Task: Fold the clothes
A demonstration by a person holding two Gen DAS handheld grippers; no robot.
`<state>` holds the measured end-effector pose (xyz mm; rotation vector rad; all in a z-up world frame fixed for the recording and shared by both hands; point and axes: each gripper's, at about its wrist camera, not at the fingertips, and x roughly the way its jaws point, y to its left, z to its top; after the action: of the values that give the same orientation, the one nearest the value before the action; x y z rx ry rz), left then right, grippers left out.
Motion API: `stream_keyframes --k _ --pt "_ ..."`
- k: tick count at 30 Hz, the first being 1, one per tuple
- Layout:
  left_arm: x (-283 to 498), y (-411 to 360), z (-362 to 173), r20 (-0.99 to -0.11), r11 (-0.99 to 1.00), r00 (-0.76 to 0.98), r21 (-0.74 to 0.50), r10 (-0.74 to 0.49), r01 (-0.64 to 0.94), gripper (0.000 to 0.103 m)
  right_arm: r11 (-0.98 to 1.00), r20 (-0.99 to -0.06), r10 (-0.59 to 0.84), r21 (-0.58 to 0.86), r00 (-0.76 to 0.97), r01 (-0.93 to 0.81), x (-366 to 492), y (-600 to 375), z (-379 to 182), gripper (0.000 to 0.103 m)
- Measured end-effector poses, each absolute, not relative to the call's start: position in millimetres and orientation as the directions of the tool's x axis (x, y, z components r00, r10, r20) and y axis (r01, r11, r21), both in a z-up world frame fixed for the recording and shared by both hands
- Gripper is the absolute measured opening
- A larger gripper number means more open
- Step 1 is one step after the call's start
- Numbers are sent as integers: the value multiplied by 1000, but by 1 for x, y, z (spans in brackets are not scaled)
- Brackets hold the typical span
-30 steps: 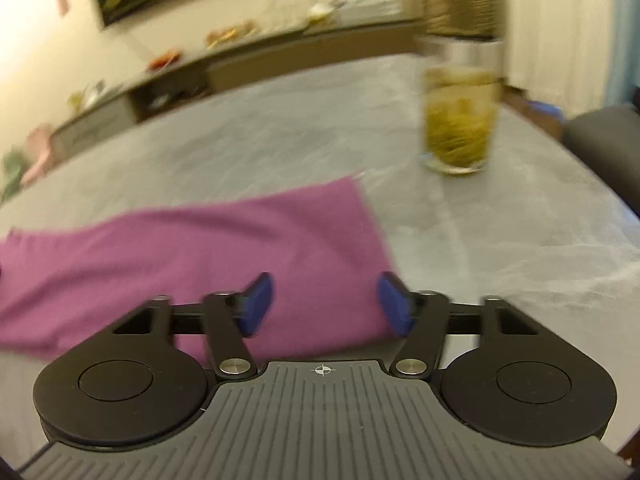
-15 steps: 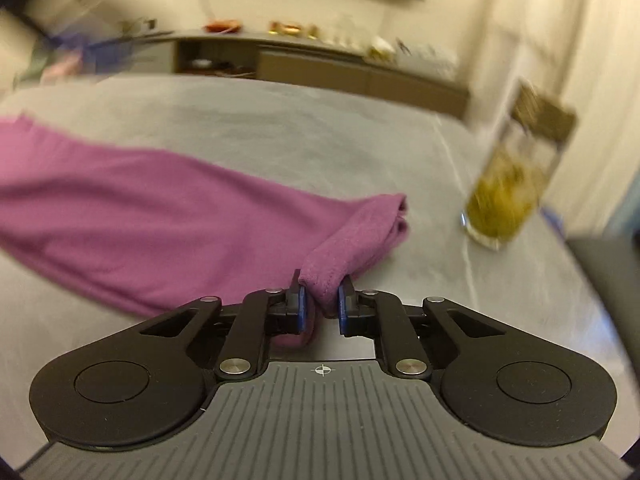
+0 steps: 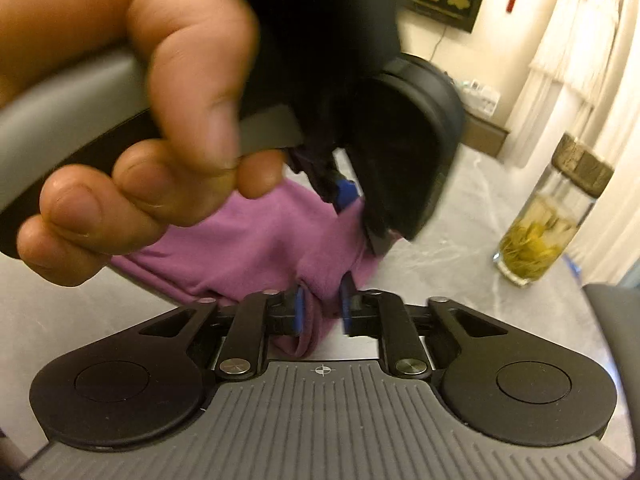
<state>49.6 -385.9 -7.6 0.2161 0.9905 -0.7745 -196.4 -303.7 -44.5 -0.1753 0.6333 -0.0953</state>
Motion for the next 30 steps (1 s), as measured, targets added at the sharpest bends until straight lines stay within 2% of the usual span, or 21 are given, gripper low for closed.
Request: stream_keyframes --k 2,4,7,8,10,11,13,15,17,18,19,21,22,23,26,30 --pt "56 -357 0 -789 739 328 -222 -520 636 14 997 -566 -75 -70 821 43 -201 -317 -39 40" --pt "66 -320 2 -769 769 344 -282 -539 574 14 996 -537 -4 74 843 52 -206 -333 -32 45" --pt "82 -271 -15 -778 807 330 -354 -535 473 16 957 -475 94 286 875 53 -213 -357 -22 45" --pt "85 -261 -21 -783 813 319 -372 -534 448 17 944 -479 105 323 871 64 -212 -361 -22 43" --pt "87 -247 -31 -783 819 310 -403 -540 408 31 937 -520 107 338 848 89 -203 -361 -27 39" --pt "87 -241 -34 -775 818 313 -422 -549 391 35 940 -531 112 331 840 83 -198 -357 -29 33" --pt "86 -234 -35 -750 807 324 -460 -576 370 55 948 -549 121 311 827 68 -190 -348 -30 30" --pt "84 -230 -35 -722 791 337 -494 -604 360 63 957 -561 125 285 819 49 -182 -338 -31 29" --pt "81 -236 -36 -721 793 350 -472 -598 385 59 964 -582 128 263 803 37 -175 -329 -32 24" --pt "79 -239 -36 -724 798 358 -450 -589 402 42 968 -602 125 248 788 35 -171 -324 -33 23" --pt "78 -243 -35 -729 804 370 -420 -575 421 12 972 -625 122 231 771 34 -168 -318 -36 23" --pt "77 -250 -30 -728 812 407 -358 -552 461 10 980 -645 106 198 757 32 -162 -310 -40 23" --pt "76 -248 -26 -699 797 417 -382 -581 469 10 983 -651 97 181 753 30 -159 -307 -42 23" --pt "77 -246 -24 -683 788 423 -396 -596 471 10 984 -636 95 175 766 24 -161 -306 -40 19" --pt "83 -240 -37 -715 809 410 -390 -567 439 10 985 -562 99 173 821 -1 -171 -304 -30 19" --pt "83 -236 -46 -743 834 403 -386 -535 395 12 988 -675 70 148 734 42 -153 -304 -49 16"
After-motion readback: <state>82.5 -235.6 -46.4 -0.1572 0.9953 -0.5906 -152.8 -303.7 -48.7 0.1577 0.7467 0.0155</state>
